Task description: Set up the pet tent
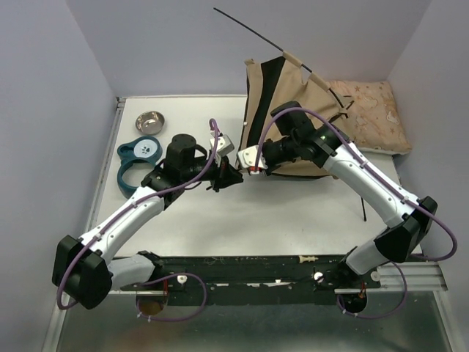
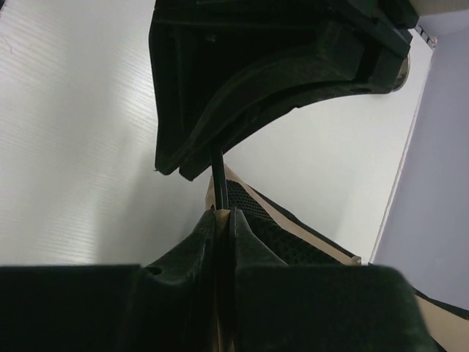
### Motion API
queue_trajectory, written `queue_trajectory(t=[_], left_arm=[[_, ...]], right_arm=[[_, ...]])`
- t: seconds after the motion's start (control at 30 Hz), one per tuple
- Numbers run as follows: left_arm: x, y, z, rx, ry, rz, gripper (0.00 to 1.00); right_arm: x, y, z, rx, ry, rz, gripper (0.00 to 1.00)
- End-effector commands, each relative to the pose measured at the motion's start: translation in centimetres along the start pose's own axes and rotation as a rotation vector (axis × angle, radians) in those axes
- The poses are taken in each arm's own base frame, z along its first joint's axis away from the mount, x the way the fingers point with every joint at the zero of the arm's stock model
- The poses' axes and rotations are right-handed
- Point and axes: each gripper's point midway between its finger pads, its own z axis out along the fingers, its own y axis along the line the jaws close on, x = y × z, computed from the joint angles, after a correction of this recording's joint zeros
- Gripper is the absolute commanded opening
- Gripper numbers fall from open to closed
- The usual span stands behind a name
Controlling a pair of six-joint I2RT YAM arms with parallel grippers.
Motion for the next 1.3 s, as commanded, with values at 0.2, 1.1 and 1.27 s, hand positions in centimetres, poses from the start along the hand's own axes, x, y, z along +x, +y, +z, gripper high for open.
queue_trajectory(t=[0.2, 1.1, 1.27], left_arm=[[-5.7, -1.4, -0.5, 0.053, -0.111, 0.131, 0.1], [5.4, -3.3, -10.6, 0.029, 0.25, 0.087, 0.54], [6.4, -2.2, -9.6, 0.041, 0.251, 0.079, 0.49]], right_arm=[[-4.6, 4.3, 1.9, -0.126, -0.183, 0.008, 0.01], [-2.0, 4.5, 1.0, -0.098, -0.099, 0.01, 0.01], [-2.3, 4.4, 0.8, -0.098, -0.105, 0.013, 0.01]])
